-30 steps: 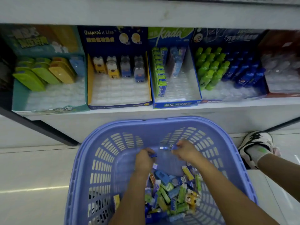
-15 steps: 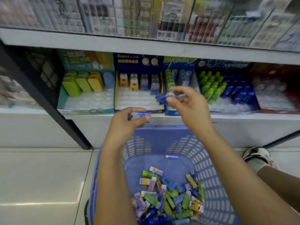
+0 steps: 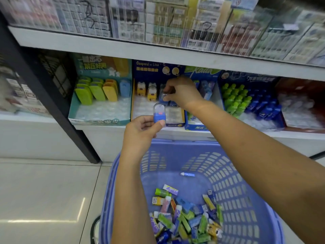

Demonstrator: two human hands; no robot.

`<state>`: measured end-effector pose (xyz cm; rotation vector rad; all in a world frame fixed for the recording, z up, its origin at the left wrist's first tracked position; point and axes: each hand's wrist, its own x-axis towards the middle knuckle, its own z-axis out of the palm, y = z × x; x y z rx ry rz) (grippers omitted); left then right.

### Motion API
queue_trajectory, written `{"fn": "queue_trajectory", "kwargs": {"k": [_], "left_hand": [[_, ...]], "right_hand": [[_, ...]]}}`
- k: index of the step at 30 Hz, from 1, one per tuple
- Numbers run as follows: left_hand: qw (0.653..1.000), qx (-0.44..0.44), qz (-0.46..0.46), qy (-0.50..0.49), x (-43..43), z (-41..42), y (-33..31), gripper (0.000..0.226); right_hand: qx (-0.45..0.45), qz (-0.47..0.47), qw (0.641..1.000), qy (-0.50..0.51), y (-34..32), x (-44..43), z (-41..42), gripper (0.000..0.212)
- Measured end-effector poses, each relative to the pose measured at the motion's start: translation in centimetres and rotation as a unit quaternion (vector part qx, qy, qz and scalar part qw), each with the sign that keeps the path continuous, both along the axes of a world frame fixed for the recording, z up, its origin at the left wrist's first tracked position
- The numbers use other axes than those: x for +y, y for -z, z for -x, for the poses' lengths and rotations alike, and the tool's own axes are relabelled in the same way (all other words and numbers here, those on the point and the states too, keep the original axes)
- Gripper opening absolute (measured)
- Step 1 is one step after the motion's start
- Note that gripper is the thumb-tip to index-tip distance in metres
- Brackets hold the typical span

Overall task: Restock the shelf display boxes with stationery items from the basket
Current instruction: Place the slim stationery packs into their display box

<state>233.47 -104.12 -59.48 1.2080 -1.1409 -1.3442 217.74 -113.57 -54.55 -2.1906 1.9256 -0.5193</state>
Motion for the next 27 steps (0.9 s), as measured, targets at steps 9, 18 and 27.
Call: {"fn": "queue_trajectory", "kwargs": {"k": [9,18,27], "left_hand": [[0.992,-0.086,0.076,-0.058,0.0,0.7,-0.4,0.017],[0.957,-0.247,0.155,-0.011,-0.3,3.2,-0.1,0.044],[0.889,-0.422,0.150,0.099,-0.7,3.5,1.4,0.047]], "right_hand": [[-0.116,-0.074,0.989,-0.052,-3.3,2.7,0.1,0.025],[-0.133,-0.025,0.991,-0.009,-2.3,4.1,2.6,0.020],[0.002,-0.014,1.000,-0.005,0.0,2.6,2.8,0.022]]}}
